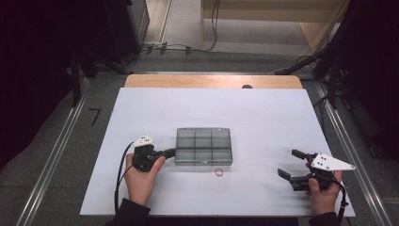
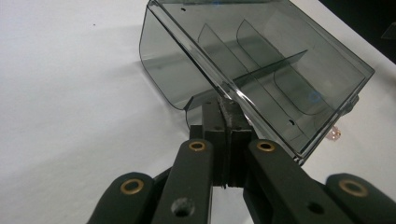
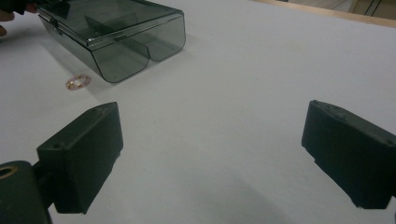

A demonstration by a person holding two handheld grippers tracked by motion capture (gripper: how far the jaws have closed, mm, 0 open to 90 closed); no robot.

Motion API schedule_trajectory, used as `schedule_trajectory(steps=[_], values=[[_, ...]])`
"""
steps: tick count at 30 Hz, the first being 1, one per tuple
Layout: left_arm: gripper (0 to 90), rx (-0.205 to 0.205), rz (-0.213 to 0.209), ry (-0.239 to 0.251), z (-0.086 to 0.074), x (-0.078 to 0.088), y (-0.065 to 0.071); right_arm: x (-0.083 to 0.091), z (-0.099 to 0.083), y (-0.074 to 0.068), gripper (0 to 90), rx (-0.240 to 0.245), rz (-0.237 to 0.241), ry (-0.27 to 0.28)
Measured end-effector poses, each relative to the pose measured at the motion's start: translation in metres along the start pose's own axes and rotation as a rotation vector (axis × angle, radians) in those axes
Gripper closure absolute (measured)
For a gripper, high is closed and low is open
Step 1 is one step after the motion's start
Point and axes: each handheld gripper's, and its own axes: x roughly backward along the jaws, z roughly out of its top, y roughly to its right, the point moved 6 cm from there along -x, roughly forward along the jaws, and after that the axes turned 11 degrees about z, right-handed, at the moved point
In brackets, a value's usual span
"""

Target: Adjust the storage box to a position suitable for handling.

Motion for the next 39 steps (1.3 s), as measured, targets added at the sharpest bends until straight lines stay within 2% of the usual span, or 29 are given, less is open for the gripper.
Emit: schedule_trajectory(steps=[13, 39], values=[[89.6, -0.005, 0.001, 0.012, 0.004, -0.011, 0.012, -0.001, 0.0, 0.0, 3.9, 0.004, 0.003, -0.002], [89.6, -0.057, -0.004, 0.029, 0.009, -0.029, 0.032, -0.001, 0.001, -0.001, 3.9, 0.009, 0.003, 0.003]])
